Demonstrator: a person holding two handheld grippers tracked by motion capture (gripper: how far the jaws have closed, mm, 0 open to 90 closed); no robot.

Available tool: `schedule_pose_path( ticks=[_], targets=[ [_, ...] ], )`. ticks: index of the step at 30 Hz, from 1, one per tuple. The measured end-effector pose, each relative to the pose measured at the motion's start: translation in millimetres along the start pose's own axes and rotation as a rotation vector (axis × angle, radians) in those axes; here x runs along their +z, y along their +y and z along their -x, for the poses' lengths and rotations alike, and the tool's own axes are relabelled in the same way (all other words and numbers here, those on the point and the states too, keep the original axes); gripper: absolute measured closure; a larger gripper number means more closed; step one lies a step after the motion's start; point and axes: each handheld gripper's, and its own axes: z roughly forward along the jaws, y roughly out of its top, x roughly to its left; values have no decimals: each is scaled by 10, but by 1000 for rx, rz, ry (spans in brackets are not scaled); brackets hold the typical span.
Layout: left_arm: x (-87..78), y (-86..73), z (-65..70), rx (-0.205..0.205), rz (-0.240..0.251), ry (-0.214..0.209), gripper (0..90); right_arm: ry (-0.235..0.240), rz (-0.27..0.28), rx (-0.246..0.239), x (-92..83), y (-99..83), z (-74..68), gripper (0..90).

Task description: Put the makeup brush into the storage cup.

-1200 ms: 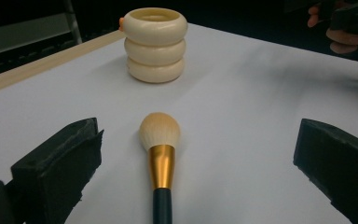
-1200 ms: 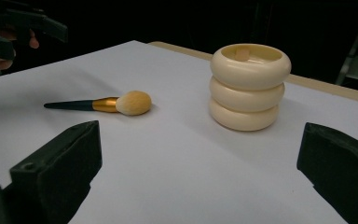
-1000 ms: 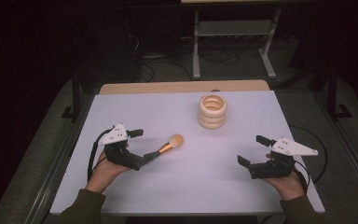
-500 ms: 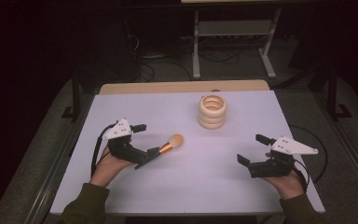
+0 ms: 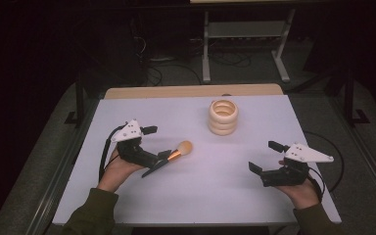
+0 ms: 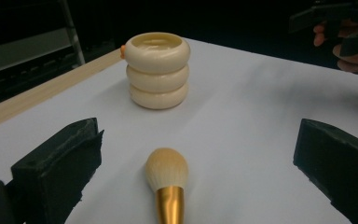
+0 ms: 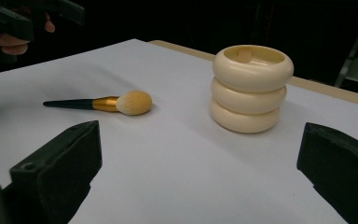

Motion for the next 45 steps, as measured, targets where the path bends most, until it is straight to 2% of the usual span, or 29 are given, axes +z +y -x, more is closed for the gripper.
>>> schedule_pose_path(
  ticks=[7,25,32,45],
  targets=[
    [50,63,-48,7,0,-8,5,-10,9,3,-18,-3,29,0],
    [218,194,-155,0,48,-28,5,-19,5,6,-31,-6,33,0],
    [255,266,-225,9,64,-18,6,-10,-1,3,-20,-4,26,0],
    [428,310,-372,6,41,-17,6,-15,1,9,-15,0,34,0]
  ],
)
